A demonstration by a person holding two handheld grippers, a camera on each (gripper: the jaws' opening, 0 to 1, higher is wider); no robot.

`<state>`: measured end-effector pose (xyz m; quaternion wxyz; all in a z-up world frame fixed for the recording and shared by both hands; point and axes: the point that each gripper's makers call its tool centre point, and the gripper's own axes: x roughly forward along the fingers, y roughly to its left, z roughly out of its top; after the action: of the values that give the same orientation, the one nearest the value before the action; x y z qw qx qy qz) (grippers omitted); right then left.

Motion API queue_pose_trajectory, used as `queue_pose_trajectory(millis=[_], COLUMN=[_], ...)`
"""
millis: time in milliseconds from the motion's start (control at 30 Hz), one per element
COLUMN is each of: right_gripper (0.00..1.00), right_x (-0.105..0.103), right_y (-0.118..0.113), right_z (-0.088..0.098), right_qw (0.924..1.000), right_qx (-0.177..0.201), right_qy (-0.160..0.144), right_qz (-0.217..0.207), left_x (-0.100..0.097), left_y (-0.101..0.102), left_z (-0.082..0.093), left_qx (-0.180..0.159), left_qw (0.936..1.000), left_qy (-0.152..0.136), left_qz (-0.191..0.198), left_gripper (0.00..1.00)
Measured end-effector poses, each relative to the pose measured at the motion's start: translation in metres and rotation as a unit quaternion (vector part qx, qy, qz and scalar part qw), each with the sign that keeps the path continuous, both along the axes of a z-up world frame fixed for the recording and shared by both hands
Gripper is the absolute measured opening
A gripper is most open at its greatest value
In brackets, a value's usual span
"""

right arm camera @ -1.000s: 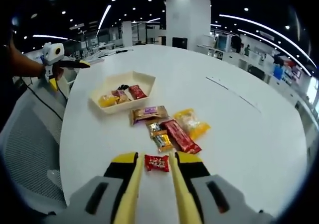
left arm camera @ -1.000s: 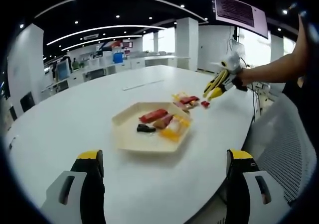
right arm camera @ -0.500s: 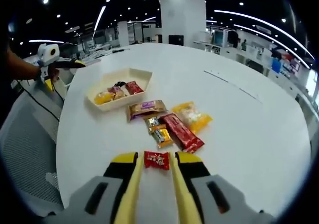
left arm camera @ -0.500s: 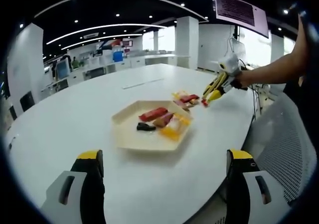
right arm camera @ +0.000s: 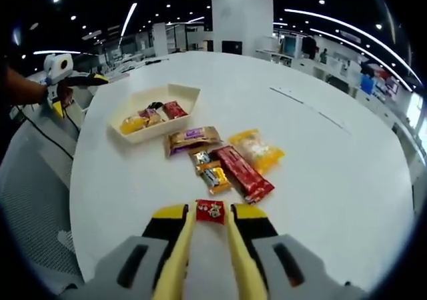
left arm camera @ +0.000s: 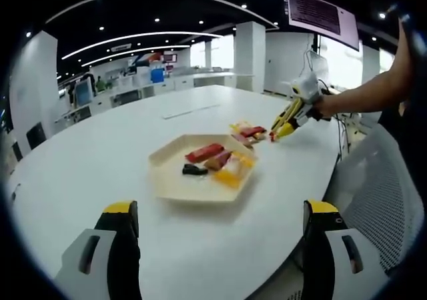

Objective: Place the target food into the container with the food tongs after gripping and lifting it, then release it inside without dropping or visibly crushing the food.

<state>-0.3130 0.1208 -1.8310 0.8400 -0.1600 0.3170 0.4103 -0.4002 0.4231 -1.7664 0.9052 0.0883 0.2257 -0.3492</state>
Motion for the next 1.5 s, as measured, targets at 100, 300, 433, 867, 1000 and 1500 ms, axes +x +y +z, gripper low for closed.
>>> queue_pose_trajectory(millis=[100, 300, 433, 867, 1000, 1500], right_gripper=[0.22, 0.2, 0.2, 0.21, 0.21, 0.21], right_x=[-0.002, -0.001, 0.0, 0.007, 0.007, 0.02], right_y=[0.001, 0.001, -0.001, 0.001, 0.003, 0.057], right_z=[0.0, 0.003, 0.002, 0.028, 0.032, 0.081], right_qw=[1.0, 0.9999, 0.9999, 0.9997, 0.9997, 0.9982], right_qx=[-0.002, 0.007, 0.001, 0.018, 0.02, 0.04], right_qy=[0.0, 0.008, 0.011, -0.003, -0.006, -0.037], right_qz=[0.003, -0.007, -0.009, -0.013, -0.011, 0.024], left_x=[0.0, 0.0, 0.0, 0.001, 0.002, 0.003], left_y=[0.0, 0.0, 0.0, 0.001, 0.002, 0.003], left_z=[0.0, 0.001, 0.002, 0.005, 0.007, 0.011], left_qx=[-0.001, -0.001, -0.002, -0.008, -0.013, -0.018], left_qw=[1.0, 1.0, 1.0, 0.9999, 0.9998, 0.9996], left_qy=[0.0, -0.001, -0.002, -0.009, -0.011, -0.018], left_qz=[0.0, 0.0, 0.002, 0.005, 0.008, 0.012], left_gripper=[0.99, 0.99, 0.99, 0.99, 0.99, 0.99])
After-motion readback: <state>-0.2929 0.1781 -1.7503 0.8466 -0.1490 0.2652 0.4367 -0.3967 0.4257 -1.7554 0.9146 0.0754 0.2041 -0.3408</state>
